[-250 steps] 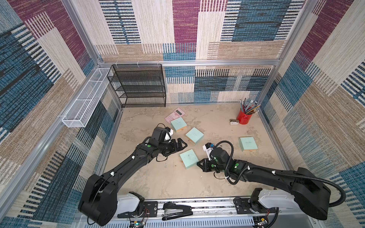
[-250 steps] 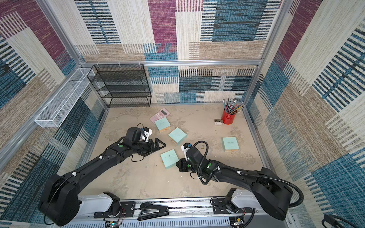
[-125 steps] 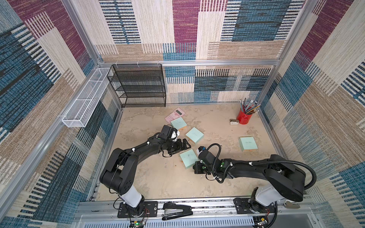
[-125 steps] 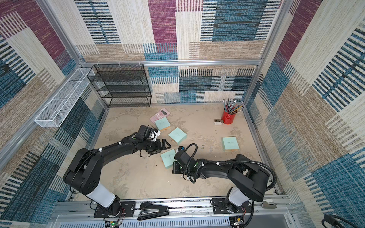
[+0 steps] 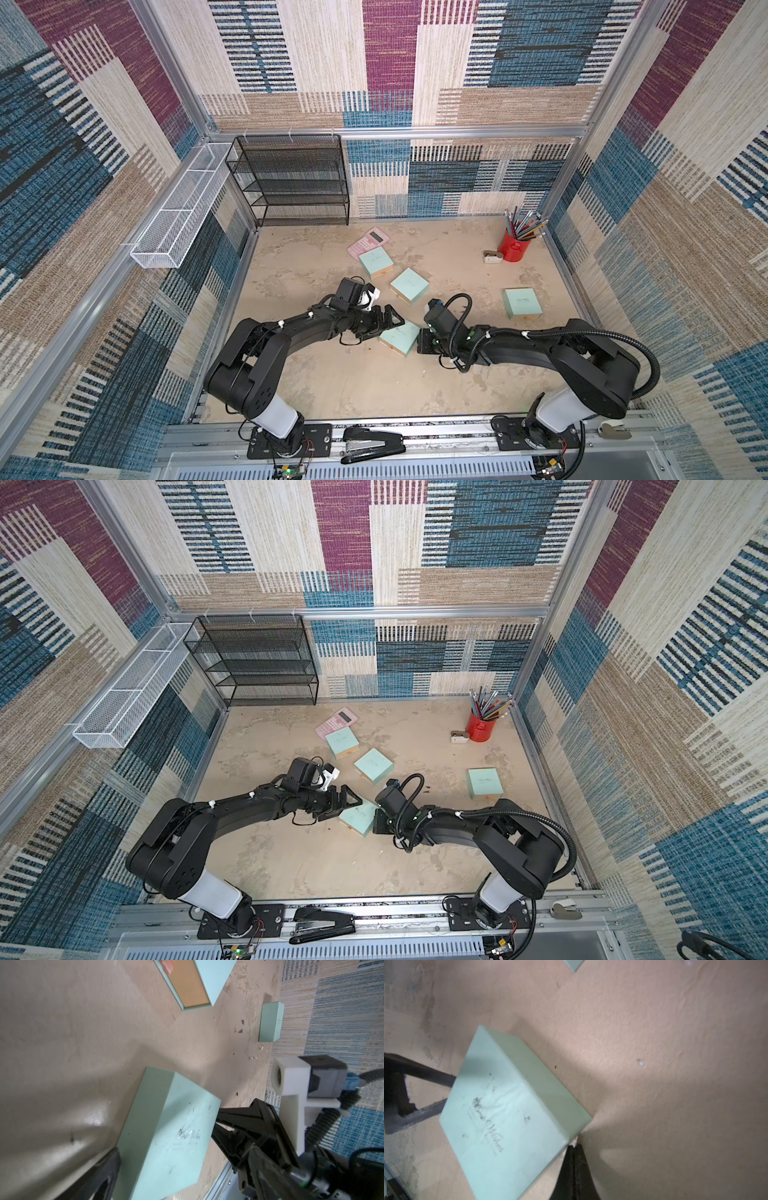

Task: Take out the earrings from the drawer-style jewelry box
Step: Adjust the jewelry box at the center of the board.

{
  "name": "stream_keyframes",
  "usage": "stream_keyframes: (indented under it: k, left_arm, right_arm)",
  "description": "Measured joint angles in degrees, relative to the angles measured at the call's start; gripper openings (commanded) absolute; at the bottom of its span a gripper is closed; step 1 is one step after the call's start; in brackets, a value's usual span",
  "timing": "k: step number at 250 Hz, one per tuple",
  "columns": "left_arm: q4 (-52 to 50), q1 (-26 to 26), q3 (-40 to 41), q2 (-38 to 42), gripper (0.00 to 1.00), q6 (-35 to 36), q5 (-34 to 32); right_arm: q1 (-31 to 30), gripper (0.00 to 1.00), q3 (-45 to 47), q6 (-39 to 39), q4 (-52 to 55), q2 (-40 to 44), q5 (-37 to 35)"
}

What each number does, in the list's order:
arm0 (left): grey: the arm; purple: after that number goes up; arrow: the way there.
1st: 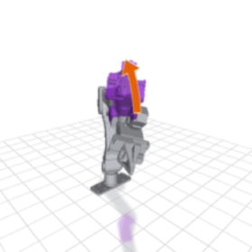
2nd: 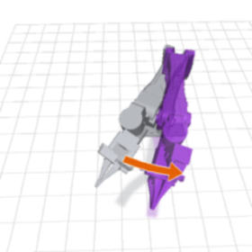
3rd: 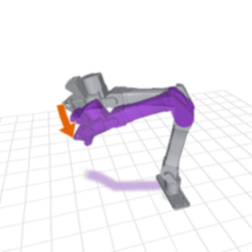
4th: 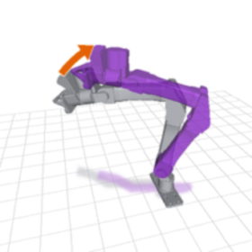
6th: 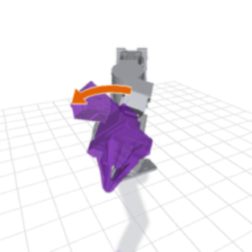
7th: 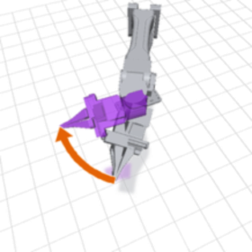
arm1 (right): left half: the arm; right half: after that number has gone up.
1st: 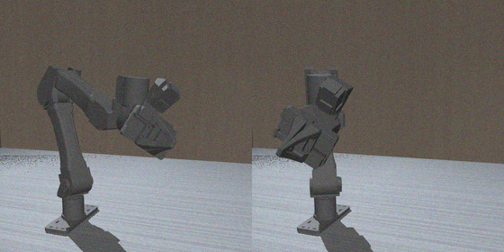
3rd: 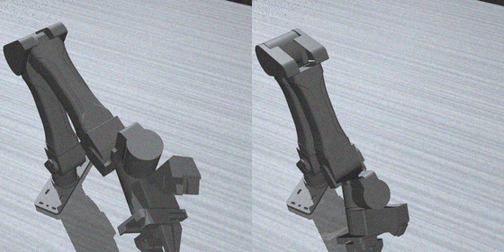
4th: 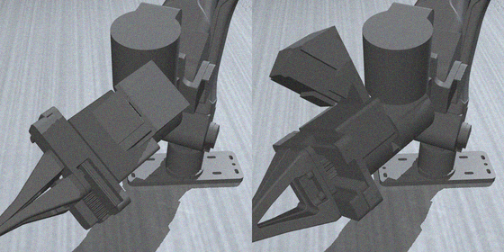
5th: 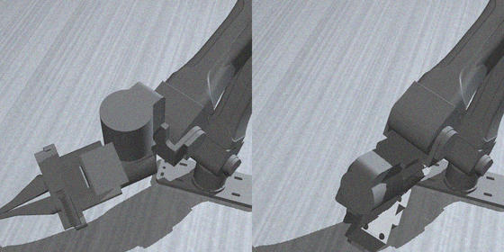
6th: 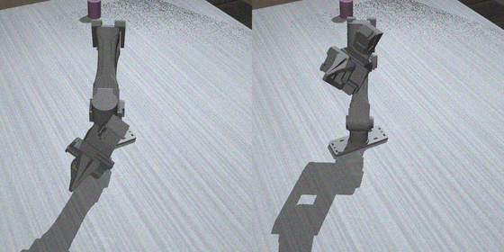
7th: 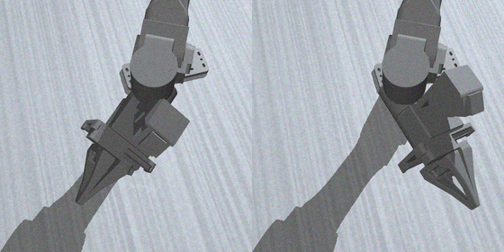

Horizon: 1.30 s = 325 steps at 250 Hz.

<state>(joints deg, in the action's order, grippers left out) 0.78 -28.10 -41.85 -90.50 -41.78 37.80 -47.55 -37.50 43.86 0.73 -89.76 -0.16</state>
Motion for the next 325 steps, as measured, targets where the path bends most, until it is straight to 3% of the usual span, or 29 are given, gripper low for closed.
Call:
stream_keyframes:
  k: [70,164,201,214,228,252,268,325]
  left_arm:
    - [5.2,-4.8,3.4,1.9,0.97,-4.8,0.7]
    - [12.3,-11.9,1.0,-4.5,0.96,-9.5,-0.2]
    - [10.9,-12.0,2.3,0.7,0.96,-10.5,-3.8]
    - [9.4,-11.8,2.5,4.0,0.97,-10.2,-5.5]
    - [7.3,-11.5,2.7,7.8,0.98,-9.3,-7.2]
    - [2.8,-10.2,3.8,15.4,0.99,-8.0,-8.7]
    - [-0.9,-8.7,4.4,20.1,0.99,-6.8,-9.7]
    - [-15.8,-3.9,1.5,32.5,0.98,1.6,-10.4]
  right_arm:
    - [3.8,0.07,0.0,-2.0,0.9,1.6,-1.0]
    - [10.1,0.10,0.9,-6.1,2.4,4.5,-1.3]
    - [11.2,0.16,0.1,-7.0,5.7,9.0,-2.9]
    - [11.2,0.22,-0.5,-7.8,7.0,11.2,-3.4]
    - [11.2,0.37,-1.4,-9.0,8.3,13.5,-3.2]
    - [11.1,0.70,-3.5,-12.0,10.5,16.1,-1.4]
    - [10.4,1.00,-5.2,-14.0,12.3,16.4,0.0]
    - [5.1,0.99,-9.9,-20.3,17.3,11.3,3.1]
